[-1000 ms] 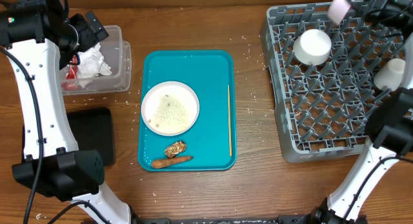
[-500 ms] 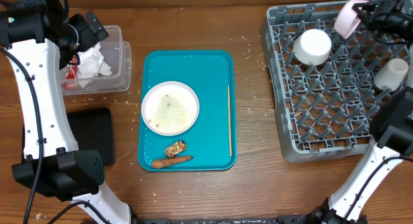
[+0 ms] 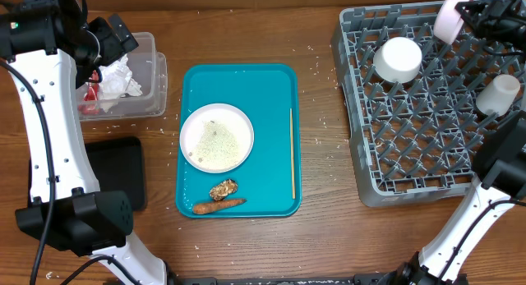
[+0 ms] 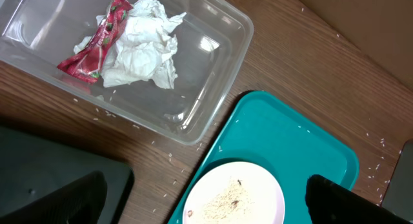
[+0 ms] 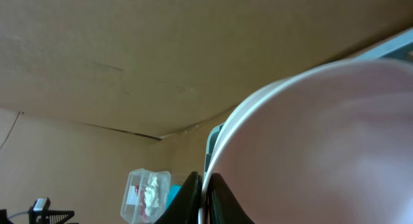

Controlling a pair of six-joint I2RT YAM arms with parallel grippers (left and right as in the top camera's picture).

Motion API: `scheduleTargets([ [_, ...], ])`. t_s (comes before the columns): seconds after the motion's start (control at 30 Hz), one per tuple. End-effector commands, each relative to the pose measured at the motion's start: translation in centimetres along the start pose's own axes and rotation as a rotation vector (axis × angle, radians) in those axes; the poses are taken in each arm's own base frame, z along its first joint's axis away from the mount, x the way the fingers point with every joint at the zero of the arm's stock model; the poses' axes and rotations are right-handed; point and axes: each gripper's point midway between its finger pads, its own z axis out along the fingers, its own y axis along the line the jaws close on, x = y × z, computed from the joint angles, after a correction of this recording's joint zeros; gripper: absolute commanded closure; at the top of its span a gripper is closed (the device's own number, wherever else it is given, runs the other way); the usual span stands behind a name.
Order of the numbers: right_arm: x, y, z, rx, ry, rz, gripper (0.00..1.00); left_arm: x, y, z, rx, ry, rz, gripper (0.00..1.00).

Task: Sort waste into correct bins and load items into the dishwasher
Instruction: 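Lift the small bowl and set it upside down in the rack, then reach the right gripper to the wooden skewer and grasp it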

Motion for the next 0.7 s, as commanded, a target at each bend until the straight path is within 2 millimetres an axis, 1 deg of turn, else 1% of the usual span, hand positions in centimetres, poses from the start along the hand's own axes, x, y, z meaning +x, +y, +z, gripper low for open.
scheduleTargets([
  [0.0, 0.4, 0.6, 1.2, -0.031, 0.020, -0.016, 0.93, 0.1, 0.0, 0.0, -0.002, 0.001, -0.008, 0.00],
  [0.23, 1.8, -3.0, 2.5, -0.021, 0.048, 0.098, 0.93, 0.1, 0.0, 0.0, -0.002, 0.000, -0.008, 0.00],
  [0.33, 1.5, -3.4, 1.8, -0.015, 0.038, 0.108, 0.92, 0.1, 0.0, 0.0, -0.002, 0.000, -0.008, 0.00],
  [0.4, 0.9, -3.5, 1.0, -0.010, 0.022, 0.126, 0.92, 0.1, 0.0, 0.0, -0.002, 0.000, -0.008, 0.00],
  [0.57, 0.0, -4.0, -0.9, 0.005, -0.007, 0.146, 0.88, 0.1, 0.0, 0.0, -0.002, 0.000, -0.008, 0.00],
  [0.67, -0.7, -4.1, -2.5, 0.044, -0.041, 0.160, 0.86, 0.1, 0.0, 0.0, -0.002, 0.000, -0.008, 0.00],
])
